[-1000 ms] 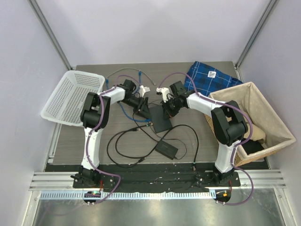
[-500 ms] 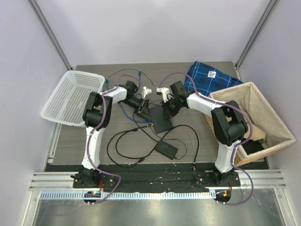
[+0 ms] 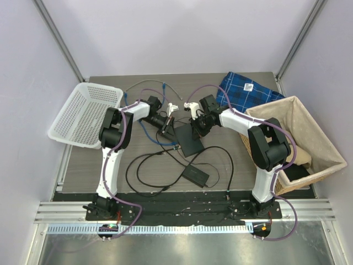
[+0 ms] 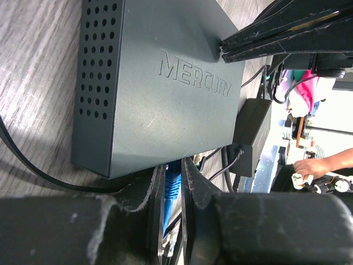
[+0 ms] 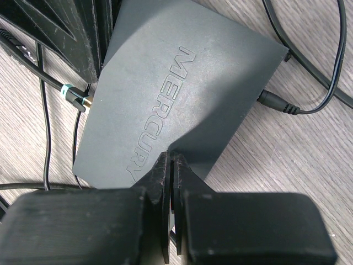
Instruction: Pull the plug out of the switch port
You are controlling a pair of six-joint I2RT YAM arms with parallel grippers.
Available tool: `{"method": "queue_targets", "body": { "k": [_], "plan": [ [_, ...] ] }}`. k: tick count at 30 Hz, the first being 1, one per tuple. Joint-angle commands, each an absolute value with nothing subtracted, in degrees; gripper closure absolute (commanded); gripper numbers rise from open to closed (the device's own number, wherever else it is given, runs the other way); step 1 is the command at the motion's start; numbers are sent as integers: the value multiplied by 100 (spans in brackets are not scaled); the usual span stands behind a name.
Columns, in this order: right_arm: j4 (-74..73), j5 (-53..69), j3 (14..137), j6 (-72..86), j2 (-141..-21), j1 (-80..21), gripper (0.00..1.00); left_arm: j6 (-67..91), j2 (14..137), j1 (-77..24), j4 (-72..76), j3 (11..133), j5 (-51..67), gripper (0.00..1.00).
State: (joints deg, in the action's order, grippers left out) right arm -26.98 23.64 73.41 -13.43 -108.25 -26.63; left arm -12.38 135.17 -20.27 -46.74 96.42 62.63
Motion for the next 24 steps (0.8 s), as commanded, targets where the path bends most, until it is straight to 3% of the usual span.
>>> {"method": "queue_targets", "body": {
  "k": [1,3,12,19,24],
  "plan": [
    [-2900,1978,7277,-1521,-11021,-2681,99,-1336,13737,-2092,-4799,9562,5924,94],
    [-2900,1978,7269,-1521,-11013,-2681,99,-1222,13737,-2092,-4772,9615,5758,99],
    [-2909,2004,7242,-1521,-11056,-2681,99,-1978,14360,-2030,-6591,11152,5546,100],
    [-2909,1960,7313,-1529,-11065,-2681,99,-1793,13976,-2109,-6153,10020,5774,100],
    [-2909,1986,7260,-1521,-11092,-2681,99,-2074,14123,-1996,-6678,10686,5573,100]
  ]
}}
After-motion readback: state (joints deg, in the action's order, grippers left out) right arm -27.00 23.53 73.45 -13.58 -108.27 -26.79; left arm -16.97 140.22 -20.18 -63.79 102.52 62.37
